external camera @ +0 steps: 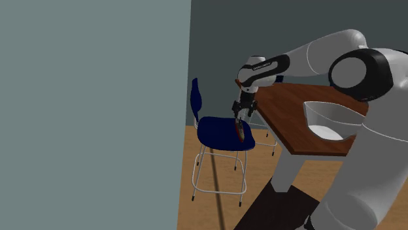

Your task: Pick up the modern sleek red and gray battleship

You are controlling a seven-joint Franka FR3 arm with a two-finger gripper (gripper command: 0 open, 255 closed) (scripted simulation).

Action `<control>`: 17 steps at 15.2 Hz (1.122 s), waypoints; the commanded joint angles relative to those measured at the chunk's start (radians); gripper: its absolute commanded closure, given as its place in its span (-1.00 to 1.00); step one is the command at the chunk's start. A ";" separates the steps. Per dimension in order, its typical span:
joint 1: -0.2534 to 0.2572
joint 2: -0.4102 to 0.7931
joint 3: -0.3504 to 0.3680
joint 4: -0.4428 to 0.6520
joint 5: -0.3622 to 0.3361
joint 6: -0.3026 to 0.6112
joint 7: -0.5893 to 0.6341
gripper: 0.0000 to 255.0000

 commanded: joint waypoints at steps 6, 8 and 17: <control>-0.078 0.258 -0.026 0.223 0.099 0.022 -0.017 -1.00; -0.105 0.331 -0.028 0.295 0.126 0.019 -0.017 -1.00; -0.112 0.446 -0.049 0.336 0.186 0.083 -0.037 -1.00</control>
